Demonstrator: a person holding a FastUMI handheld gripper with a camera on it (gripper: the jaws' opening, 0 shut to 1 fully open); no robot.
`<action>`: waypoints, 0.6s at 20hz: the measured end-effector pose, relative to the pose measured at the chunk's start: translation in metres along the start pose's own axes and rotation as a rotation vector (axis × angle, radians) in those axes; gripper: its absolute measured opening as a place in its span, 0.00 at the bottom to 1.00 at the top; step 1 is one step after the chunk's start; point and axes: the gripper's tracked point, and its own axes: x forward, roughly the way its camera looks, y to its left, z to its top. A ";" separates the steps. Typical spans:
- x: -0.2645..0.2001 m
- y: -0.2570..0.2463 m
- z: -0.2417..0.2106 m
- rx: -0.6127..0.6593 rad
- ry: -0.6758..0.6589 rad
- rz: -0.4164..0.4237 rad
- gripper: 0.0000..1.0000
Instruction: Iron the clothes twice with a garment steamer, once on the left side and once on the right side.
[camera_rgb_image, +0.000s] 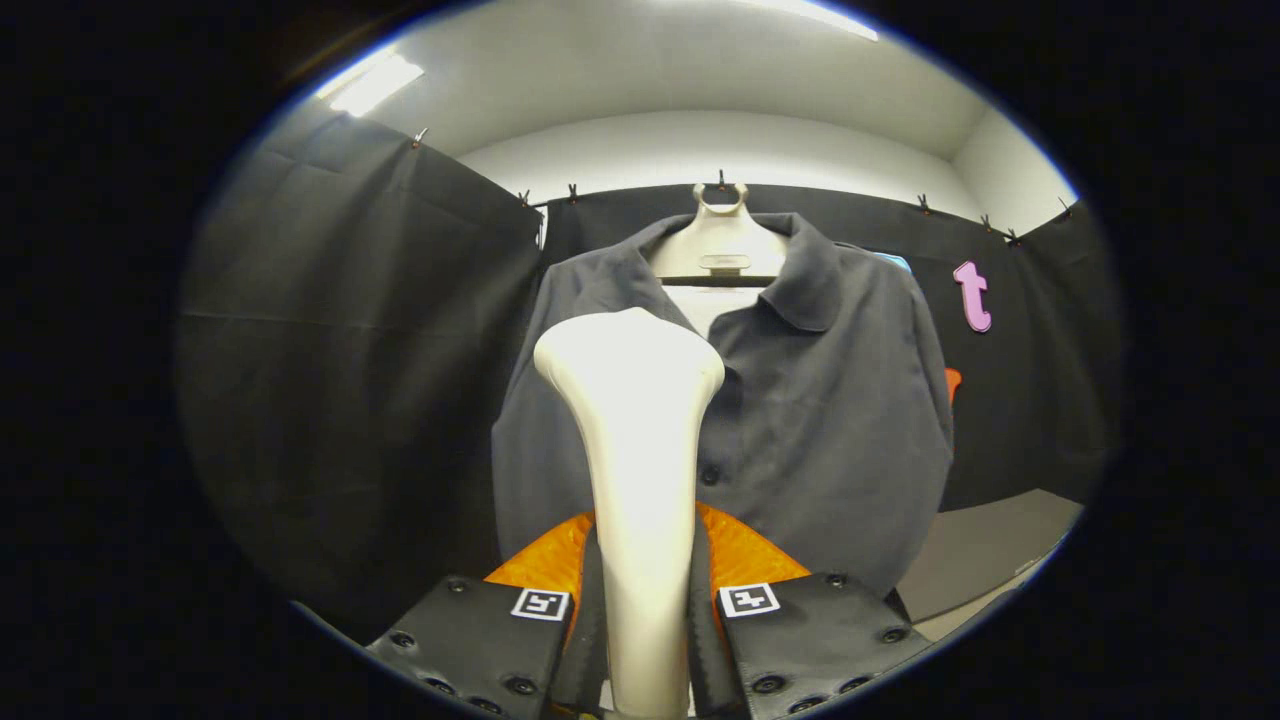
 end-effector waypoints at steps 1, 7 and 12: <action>0.004 0.005 0.004 -0.001 -0.001 0.005 0.41; 0.033 0.008 -0.005 -0.034 0.030 0.012 0.41; 0.042 0.008 -0.016 -0.037 0.055 0.016 0.41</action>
